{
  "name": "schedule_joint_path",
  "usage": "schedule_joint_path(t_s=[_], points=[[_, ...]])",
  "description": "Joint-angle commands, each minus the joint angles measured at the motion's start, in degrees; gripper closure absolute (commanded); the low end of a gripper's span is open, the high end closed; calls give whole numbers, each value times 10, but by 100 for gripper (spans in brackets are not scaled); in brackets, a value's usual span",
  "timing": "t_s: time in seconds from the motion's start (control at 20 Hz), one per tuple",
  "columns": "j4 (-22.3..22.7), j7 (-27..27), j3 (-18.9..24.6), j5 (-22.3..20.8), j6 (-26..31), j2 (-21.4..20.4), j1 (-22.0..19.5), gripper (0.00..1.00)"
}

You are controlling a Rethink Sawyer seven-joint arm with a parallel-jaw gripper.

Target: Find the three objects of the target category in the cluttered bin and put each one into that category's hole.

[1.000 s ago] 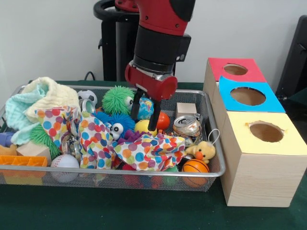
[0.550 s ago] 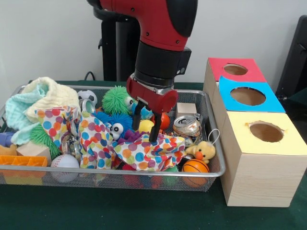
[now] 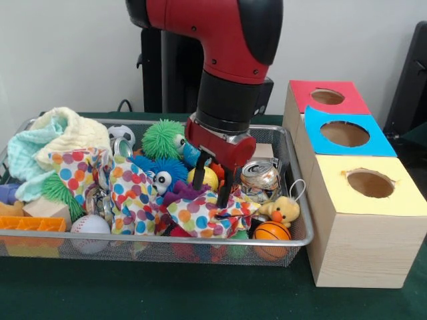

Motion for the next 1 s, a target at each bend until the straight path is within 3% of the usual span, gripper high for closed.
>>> schedule_joint_path(t_s=[0.05, 0.2, 0.45, 1.0], points=[[-35, 86, 45, 36, -18, 32, 15, 0], [-40, 82, 51, 43, -12, 49, 10, 0], [-49, 79, 58, 44, -56, 86, 9, 0], [-70, 76, 45, 48, -83, 126, 17, 0]])
